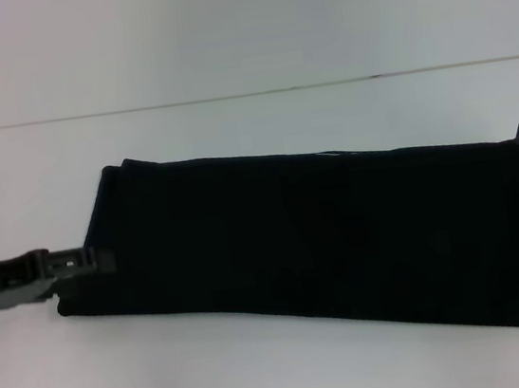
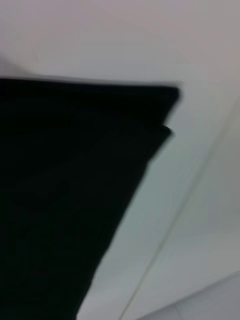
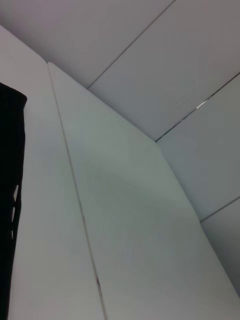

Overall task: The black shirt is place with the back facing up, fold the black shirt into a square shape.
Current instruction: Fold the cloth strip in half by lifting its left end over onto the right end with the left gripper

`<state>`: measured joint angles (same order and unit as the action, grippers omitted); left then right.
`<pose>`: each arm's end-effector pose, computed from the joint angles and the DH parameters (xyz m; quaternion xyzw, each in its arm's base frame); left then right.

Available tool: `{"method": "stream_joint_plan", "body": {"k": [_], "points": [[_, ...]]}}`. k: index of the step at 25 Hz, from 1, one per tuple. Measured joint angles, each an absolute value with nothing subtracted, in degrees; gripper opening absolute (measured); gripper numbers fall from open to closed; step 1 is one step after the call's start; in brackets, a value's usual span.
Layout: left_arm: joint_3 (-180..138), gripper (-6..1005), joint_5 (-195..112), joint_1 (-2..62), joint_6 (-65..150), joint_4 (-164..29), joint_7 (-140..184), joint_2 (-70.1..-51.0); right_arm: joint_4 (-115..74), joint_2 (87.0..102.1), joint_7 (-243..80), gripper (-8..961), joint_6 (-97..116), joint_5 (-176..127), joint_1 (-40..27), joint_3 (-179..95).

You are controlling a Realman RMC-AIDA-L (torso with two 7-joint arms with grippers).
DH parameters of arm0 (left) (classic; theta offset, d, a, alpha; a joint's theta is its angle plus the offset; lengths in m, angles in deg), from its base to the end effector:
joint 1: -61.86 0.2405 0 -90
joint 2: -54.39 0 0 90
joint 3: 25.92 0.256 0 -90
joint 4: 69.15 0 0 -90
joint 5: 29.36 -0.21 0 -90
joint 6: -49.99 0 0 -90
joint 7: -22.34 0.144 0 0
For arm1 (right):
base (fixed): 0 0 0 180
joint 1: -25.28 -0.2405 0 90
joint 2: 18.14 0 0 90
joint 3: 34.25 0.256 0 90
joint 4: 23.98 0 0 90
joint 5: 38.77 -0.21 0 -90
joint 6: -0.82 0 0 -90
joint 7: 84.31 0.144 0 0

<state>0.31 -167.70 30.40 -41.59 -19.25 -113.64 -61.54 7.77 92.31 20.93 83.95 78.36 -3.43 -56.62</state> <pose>-0.3099 0.3360 0.0678 -0.7469 -0.6307 -0.1538 0.1440 0.3324 0.3441 0.0818 -0.7850 0.4901 0.3015 0.2294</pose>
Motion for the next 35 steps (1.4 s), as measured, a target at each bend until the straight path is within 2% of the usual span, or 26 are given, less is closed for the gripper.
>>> {"method": "stream_joint_plan", "body": {"k": [8, 35], "points": [[0.0, 945, -172.8, 27.9, -41.7, -25.0, -121.8, -60.27, 8.2, 91.96, 21.5, 915, 83.2, 78.2, -4.0, -56.4], [-0.1, 943, -174.3, 26.9, -34.5, -30.7, -139.1, -59.93, 8.5, 91.77, 21.7, 913, 80.7, 78.1, -6.3, -55.0]]}}
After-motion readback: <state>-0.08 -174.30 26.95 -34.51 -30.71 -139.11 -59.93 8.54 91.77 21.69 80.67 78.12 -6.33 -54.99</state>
